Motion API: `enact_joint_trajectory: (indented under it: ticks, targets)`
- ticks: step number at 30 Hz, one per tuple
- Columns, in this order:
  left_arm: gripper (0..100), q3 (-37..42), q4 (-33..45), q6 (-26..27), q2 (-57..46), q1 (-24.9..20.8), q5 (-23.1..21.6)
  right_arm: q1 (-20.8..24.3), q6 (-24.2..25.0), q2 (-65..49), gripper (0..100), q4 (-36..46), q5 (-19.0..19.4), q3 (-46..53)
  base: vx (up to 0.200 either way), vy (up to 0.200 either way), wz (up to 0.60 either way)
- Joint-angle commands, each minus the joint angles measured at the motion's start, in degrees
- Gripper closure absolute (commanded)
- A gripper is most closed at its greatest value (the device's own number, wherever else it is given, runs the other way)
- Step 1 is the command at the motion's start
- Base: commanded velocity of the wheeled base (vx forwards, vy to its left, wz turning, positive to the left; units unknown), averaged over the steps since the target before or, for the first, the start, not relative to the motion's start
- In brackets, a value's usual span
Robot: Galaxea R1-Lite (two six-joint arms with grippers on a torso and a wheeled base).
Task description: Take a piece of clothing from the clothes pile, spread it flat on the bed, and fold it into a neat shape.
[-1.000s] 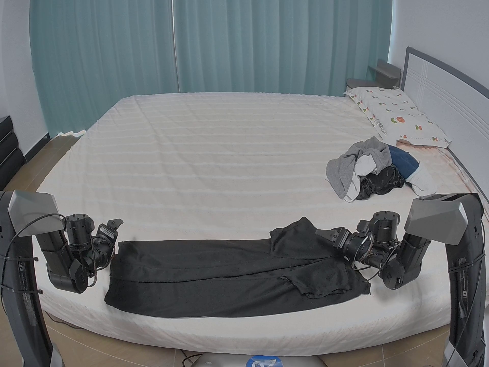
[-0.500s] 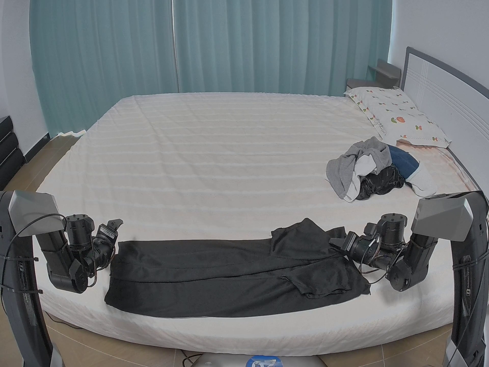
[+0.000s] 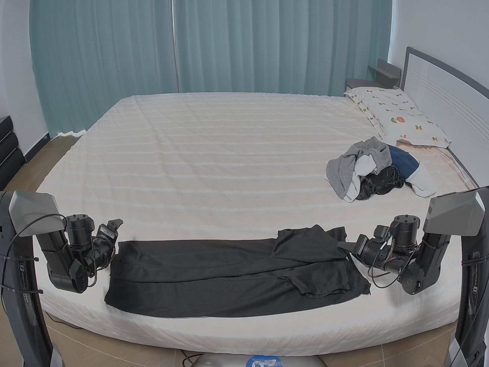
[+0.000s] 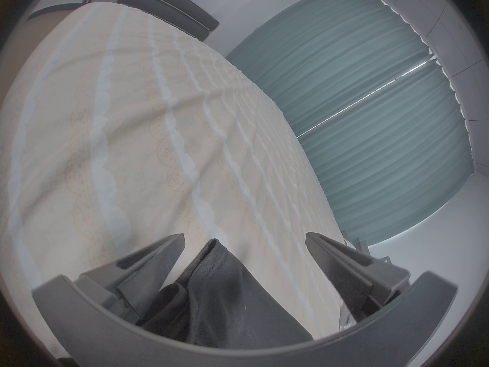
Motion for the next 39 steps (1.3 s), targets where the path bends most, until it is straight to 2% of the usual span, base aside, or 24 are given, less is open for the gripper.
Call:
enact_joint_trajectory:
  ticks: [1, 12, 15, 16, 25, 27, 28, 30, 35, 39]
  targets:
    - [0, -0.1, 0.0, -0.1, 0.1, 0.2, 0.0, -0.1, -0.5, -0.4, 100, -0.1, 0.3, 1.5, 0.0, 0.0, 0.0]
    - [0, 0.1, 0.0, -0.1, -0.3, 0.6, -0.7, -0.3, -1.9, -0.4, 100, -0.5, 0.3, 3.6, 0.0, 0.0, 0.0]
    - [0, 0.2, 0.0, -0.1, -0.3, 0.7, -1.4, -0.1, -4.5, -0.3, 100, -0.5, 0.4, 4.5, 0.0, 0.0, 0.0]
    - [0, 0.3, 0.0, -0.1, -0.3, 0.7, -1.5, -0.1, -4.9, -0.3, 0, -0.6, 0.4, 4.5, 0.0, 0.0, 0.0]
    - [0, 2.0, 0.0, -0.2, -3.2, 2.3, -1.9, -0.3, -3.8, -1.6, 0, -3.4, 0.6, 4.6, 0.0, 0.0, 0.0]
    - [0, 2.7, 0.0, -0.2, -4.6, 2.8, -1.9, -0.3, -2.0, -2.4, 0, -3.4, 0.6, 4.6, 0.0, 0.0, 0.0]
    - [0, 3.8, 0.0, -0.2, -6.3, 2.8, -1.9, 0.0, 1.0, -3.1, 0, -3.5, 0.6, 4.4, 0.0, 0.0, 0.0]
    - [0, 5.2, 0.0, -0.2, -8.3, 2.7, -1.9, 0.2, 3.5, -3.9, 0, -3.6, 0.5, 4.2, 0.0, 0.0, 0.0]
    - [0, 6.5, 0.4, -2.8, -13.3, 1.9, -2.0, 1.0, 4.3, -7.4, 0, -3.5, -0.3, 5.8, 0.0, 0.0, 0.0]
    - [0, 7.2, 0.7, -3.2, -15.5, 1.4, -3.4, 2.7, 5.4, -11.4, 0, -2.5, 0.5, 8.0, -0.2, 0.0, 0.0]
